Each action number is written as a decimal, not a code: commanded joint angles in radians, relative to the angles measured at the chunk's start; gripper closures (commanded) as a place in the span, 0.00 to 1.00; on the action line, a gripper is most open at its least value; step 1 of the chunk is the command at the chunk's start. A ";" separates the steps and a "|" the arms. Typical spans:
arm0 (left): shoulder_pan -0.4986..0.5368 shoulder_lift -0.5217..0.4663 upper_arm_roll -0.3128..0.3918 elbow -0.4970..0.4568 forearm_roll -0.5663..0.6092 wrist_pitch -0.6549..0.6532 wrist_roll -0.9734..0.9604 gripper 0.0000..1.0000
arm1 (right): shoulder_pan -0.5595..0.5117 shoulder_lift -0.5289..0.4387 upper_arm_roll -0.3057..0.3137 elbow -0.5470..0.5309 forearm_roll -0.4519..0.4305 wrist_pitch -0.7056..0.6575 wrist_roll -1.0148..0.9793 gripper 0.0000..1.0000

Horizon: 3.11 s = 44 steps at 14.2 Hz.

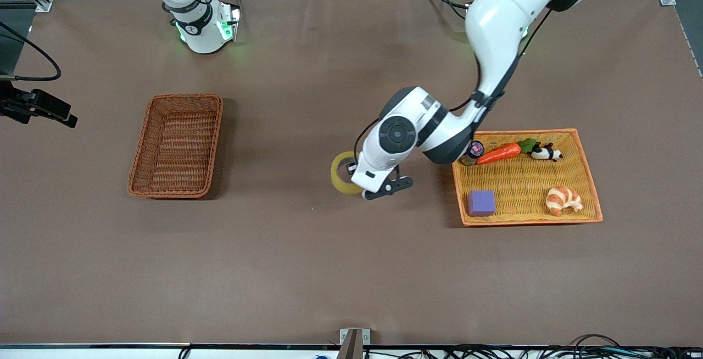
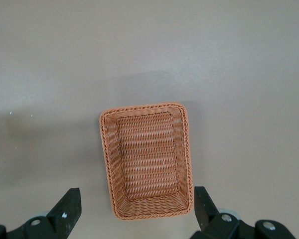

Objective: Move tape to another basket
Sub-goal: 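Set the tape roll on the table and open the left gripper, then withdraw the left gripper while the right gripper reaches the tape roll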

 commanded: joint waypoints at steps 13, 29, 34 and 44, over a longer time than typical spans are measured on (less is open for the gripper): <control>0.009 -0.193 0.143 0.058 0.139 -0.211 0.078 0.00 | 0.013 -0.005 0.028 -0.008 0.007 0.002 -0.003 0.00; 0.628 -0.959 0.132 -0.468 -0.015 -0.447 0.813 0.00 | 0.332 0.614 0.444 -0.031 -0.258 0.603 0.741 0.00; 0.611 -0.969 0.109 -0.475 -0.018 -0.417 0.790 0.00 | 0.333 0.682 0.442 -0.034 -0.349 0.640 0.772 0.00; 0.623 -0.966 0.100 -0.438 -0.041 -0.448 0.814 0.00 | 0.335 0.742 0.439 -0.043 -0.420 0.768 0.826 0.09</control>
